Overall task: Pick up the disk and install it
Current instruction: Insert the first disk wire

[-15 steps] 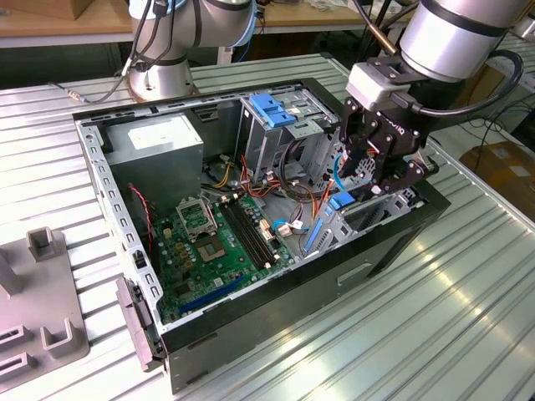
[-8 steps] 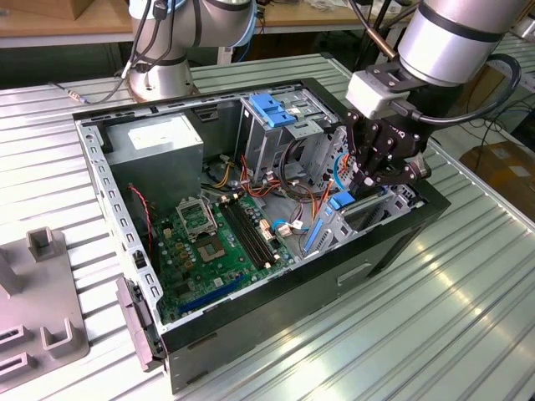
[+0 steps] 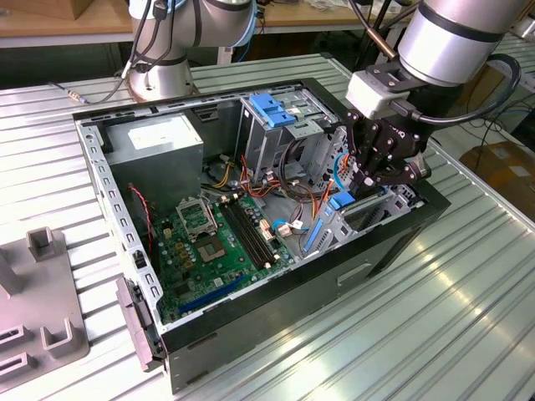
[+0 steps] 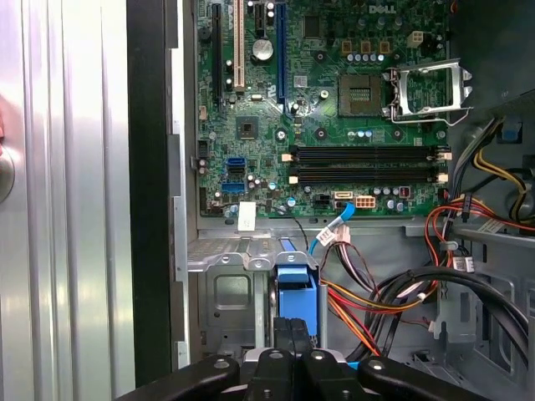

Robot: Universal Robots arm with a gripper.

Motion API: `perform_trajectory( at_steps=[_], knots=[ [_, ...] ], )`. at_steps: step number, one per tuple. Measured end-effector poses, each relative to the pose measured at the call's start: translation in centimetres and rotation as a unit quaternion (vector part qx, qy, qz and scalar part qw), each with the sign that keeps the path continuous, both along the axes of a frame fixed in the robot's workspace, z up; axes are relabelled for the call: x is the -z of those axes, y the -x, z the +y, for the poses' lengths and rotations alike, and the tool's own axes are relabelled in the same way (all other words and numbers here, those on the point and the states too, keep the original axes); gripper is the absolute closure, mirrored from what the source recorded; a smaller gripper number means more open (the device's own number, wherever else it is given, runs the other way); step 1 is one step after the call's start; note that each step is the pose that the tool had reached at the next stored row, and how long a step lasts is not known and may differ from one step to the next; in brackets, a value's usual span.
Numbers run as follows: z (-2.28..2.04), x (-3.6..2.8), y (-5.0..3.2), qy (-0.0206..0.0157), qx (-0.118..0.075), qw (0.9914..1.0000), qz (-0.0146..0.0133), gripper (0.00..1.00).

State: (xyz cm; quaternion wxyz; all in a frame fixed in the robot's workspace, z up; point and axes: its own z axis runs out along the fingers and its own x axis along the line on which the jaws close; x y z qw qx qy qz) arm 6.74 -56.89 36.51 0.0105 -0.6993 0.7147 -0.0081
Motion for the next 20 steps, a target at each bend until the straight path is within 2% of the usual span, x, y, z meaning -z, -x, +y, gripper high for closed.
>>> perform_trajectory(
  at_steps=[3, 5, 8, 10, 14, 15, 17, 18, 20],
  knots=[
    [0.00, 0.00, -0.06, 0.0002, 0.000, 1.00000, 0.0000, 0.90],
    [0.00, 0.01, -0.37, 0.0001, -0.001, 1.00000, 0.0000, 0.90],
    [0.00, 0.03, -1.38, 0.0002, -0.002, 1.00000, 0.0000, 0.90],
    [0.00, 0.08, -2.70, 0.0002, -0.003, 1.00000, 0.0000, 0.90],
    [0.00, 0.17, -4.25, 0.0002, -0.005, 0.99999, 0.0000, 0.90],
    [0.00, 0.18, -4.52, 0.0003, -0.012, 0.99992, 0.0000, 0.90],
    [0.00, 0.21, -4.53, 0.0003, -0.033, 0.99945, -0.0002, 0.90],
    [0.00, 0.22, -4.55, 0.0003, -0.045, 0.99897, -0.0007, 0.90],
    [0.02, 0.22, -5.05, 0.0002, -0.048, 0.99882, -0.0007, 0.90]
  ],
)
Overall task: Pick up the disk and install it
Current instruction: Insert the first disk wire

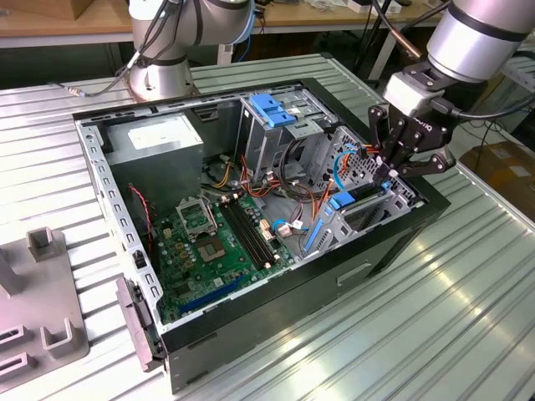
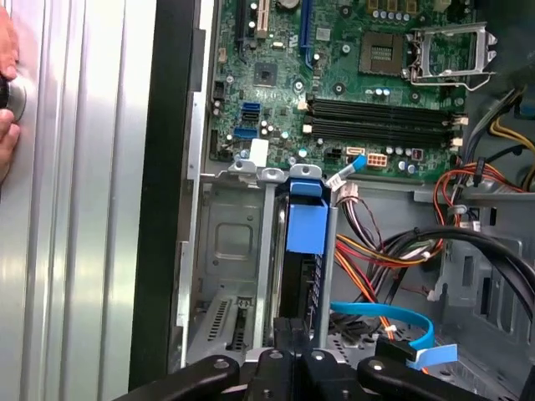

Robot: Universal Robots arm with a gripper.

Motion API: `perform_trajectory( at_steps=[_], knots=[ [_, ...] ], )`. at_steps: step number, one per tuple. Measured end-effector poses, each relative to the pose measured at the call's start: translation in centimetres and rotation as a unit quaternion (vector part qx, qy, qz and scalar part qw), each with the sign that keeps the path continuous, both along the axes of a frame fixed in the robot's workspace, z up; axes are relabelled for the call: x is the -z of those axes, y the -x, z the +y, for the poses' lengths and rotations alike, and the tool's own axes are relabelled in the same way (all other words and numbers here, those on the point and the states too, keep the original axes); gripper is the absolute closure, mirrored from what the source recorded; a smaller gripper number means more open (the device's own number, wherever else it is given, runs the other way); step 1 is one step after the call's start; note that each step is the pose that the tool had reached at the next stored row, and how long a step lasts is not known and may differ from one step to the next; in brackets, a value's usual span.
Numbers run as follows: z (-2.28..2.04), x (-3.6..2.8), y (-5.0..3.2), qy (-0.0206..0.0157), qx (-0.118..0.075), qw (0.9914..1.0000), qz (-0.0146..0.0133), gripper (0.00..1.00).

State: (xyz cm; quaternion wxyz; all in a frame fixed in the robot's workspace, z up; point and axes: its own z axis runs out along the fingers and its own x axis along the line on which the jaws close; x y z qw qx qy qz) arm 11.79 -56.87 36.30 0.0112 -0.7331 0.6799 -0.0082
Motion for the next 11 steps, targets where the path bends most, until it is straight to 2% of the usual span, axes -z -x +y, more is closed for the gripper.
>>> perform_trajectory(
  at_steps=[3, 6, 11],
  knots=[
    [0.05, -0.02, -0.33, 0.0001, -0.001, 1.00000, 0.0000, 0.90],
    [0.29, -0.13, -0.76, 0.0001, -0.002, 1.00000, 0.0002, 0.90],
    [1.02, -0.35, -1.34, 0.0016, -0.005, 0.99999, 0.0003, 0.90]
  ],
)
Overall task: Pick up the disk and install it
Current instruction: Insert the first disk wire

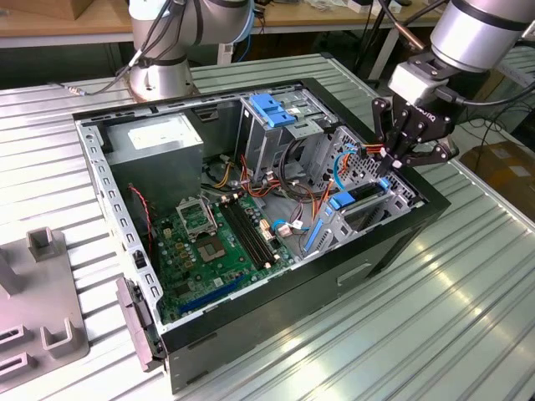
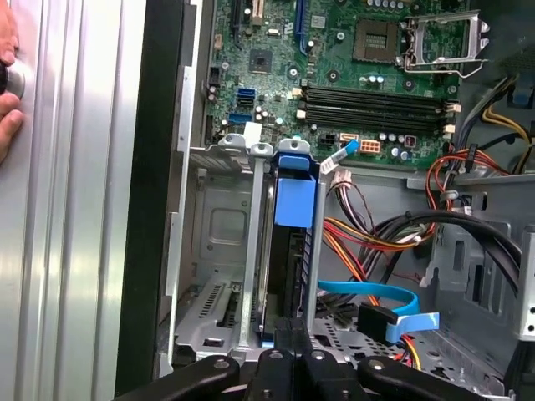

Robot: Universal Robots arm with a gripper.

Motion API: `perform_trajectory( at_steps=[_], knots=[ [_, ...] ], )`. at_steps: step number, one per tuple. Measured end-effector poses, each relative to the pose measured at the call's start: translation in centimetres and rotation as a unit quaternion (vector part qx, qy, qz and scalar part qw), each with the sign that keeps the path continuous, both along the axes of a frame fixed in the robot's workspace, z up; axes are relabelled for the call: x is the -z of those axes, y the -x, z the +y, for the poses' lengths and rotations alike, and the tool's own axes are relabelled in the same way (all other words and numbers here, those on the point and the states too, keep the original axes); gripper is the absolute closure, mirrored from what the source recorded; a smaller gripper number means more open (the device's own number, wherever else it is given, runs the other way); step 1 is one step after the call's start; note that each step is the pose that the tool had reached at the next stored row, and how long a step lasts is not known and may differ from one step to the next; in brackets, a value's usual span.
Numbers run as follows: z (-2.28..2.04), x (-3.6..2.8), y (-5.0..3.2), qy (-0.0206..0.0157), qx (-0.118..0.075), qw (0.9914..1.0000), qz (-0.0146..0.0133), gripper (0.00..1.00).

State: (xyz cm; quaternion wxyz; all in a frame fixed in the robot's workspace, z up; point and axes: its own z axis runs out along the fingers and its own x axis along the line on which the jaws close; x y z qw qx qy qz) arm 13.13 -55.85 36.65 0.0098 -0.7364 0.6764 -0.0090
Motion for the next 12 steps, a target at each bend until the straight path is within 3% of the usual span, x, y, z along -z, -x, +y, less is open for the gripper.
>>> perform_trajectory(
  at_steps=[5, 7, 9, 12],
  knots=[
    [0.34, 0.00, -0.86, 0.0000, -0.015, 0.99989, 0.0000, 0.90],
    [0.34, 0.00, -0.85, 0.0000, -0.037, 0.99931, 0.0000, 0.90],
    [0.34, 0.00, -0.95, 0.0001, -0.060, 0.99819, 0.0000, 0.90],
    [0.69, -0.03, -1.23, 0.0001, -0.062, 0.99809, 0.0000, 0.90]
  ],
)
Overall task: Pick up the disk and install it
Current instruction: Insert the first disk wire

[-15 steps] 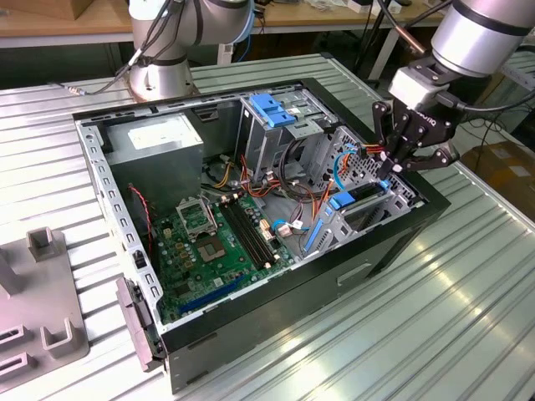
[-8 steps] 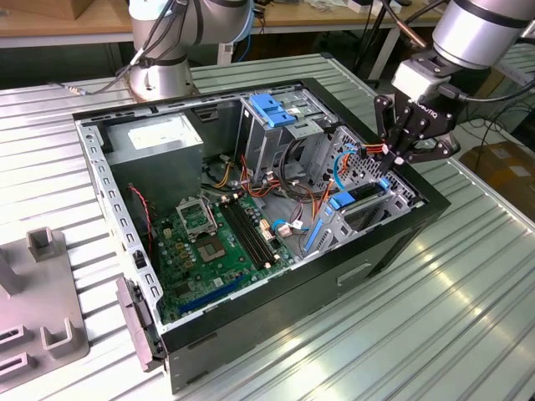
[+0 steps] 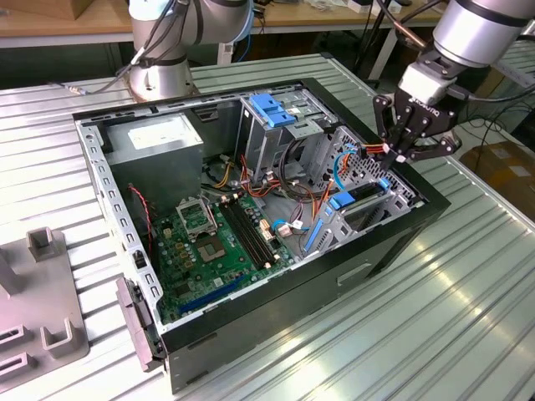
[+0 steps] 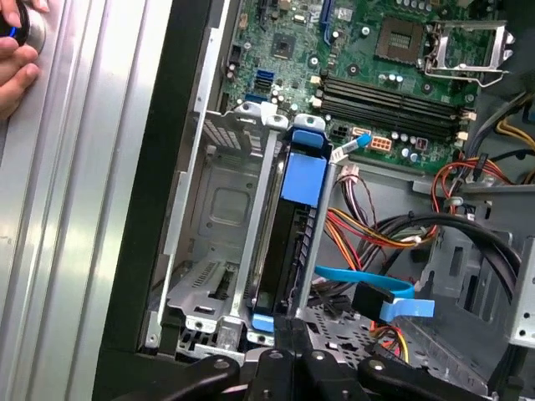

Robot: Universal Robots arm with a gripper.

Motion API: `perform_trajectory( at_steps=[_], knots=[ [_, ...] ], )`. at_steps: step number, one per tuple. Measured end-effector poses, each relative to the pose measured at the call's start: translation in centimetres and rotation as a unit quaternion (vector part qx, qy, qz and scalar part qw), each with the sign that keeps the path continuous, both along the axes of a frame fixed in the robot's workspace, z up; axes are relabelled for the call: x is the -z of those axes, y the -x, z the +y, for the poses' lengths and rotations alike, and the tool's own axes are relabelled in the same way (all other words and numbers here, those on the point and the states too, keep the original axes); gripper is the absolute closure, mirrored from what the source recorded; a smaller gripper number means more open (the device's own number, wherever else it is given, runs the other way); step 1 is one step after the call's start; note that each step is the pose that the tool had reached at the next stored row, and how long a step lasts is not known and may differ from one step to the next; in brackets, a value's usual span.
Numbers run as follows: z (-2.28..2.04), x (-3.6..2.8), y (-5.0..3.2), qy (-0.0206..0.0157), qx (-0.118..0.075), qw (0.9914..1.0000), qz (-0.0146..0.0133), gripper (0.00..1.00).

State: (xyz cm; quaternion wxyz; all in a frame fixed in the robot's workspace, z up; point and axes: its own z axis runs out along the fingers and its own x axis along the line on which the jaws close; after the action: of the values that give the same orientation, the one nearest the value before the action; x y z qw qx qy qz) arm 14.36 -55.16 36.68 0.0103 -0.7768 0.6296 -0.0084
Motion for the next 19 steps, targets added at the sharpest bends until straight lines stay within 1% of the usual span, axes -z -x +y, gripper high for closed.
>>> perform_trajectory(
  at_steps=[2, 4, 7, 8, 19],
  knots=[
    [0.46, -0.15, -0.13, 0.0012, 0.000, 1.00000, 0.0000, 0.90],
    [0.91, -0.28, -0.23, 0.0036, 0.000, 0.99999, 0.0000, 0.90],
    [1.39, -0.36, -0.33, 0.0059, 0.000, 0.99998, 0.0000, 0.90],
    [1.44, -0.36, -0.35, 0.0061, 0.000, 0.99998, 0.0000, 0.90],
    [1.44, -0.37, -0.37, 0.0060, 0.000, 0.99998, 0.0000, 0.90]
  ],
)
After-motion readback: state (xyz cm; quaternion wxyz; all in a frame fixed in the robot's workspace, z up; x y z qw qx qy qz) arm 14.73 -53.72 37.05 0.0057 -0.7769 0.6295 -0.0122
